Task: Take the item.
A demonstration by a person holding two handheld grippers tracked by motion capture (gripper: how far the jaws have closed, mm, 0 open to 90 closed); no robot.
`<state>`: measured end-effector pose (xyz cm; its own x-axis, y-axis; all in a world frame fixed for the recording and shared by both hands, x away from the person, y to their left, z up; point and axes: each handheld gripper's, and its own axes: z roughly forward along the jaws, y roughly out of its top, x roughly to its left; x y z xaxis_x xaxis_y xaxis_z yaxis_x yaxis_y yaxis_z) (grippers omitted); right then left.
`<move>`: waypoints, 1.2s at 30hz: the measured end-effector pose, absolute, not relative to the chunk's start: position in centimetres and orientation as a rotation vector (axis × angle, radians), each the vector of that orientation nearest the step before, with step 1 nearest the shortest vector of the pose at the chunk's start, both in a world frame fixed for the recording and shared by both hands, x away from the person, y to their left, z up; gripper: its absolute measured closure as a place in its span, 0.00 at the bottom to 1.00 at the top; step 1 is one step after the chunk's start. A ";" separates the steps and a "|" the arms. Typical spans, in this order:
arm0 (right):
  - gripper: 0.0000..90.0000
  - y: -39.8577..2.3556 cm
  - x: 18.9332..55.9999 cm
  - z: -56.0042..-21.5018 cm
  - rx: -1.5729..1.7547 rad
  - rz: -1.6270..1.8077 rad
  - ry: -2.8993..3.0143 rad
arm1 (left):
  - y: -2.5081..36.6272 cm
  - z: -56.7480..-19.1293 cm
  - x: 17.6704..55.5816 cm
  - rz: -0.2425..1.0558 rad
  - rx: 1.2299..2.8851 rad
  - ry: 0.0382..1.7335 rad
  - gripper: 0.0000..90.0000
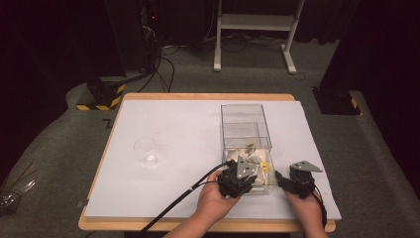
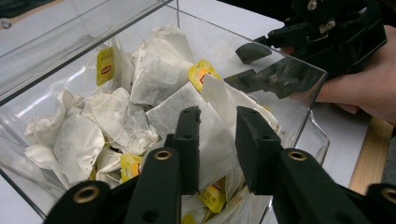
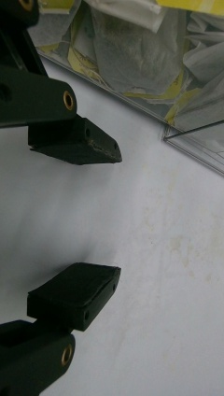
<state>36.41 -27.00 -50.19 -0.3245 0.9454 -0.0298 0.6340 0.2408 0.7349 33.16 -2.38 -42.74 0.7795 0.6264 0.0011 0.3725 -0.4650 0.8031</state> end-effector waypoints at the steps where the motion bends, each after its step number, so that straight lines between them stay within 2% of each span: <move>1: 0.43 -27.0 36.4 -50.2 1.438 0.870 2.045 | -2.4 -42.7 33.2 0.369 2.113 0.745 0.82; 8: 0.43 -27.0 36.4 -50.2 1.436 0.871 2.045 | -2.4 -42.8 33.2 0.377 2.126 0.760 1.00; 21: 0.43 -27.0 36.4 -50.2 1.434 0.872 2.047 | -0.9 -42.8 33.0 0.386 2.019 0.790 1.00; 36: 0.43 -27.0 36.4 -50.2 1.433 0.870 2.047 | 1.4 -41.3 32.3 0.443 1.878 0.731 1.00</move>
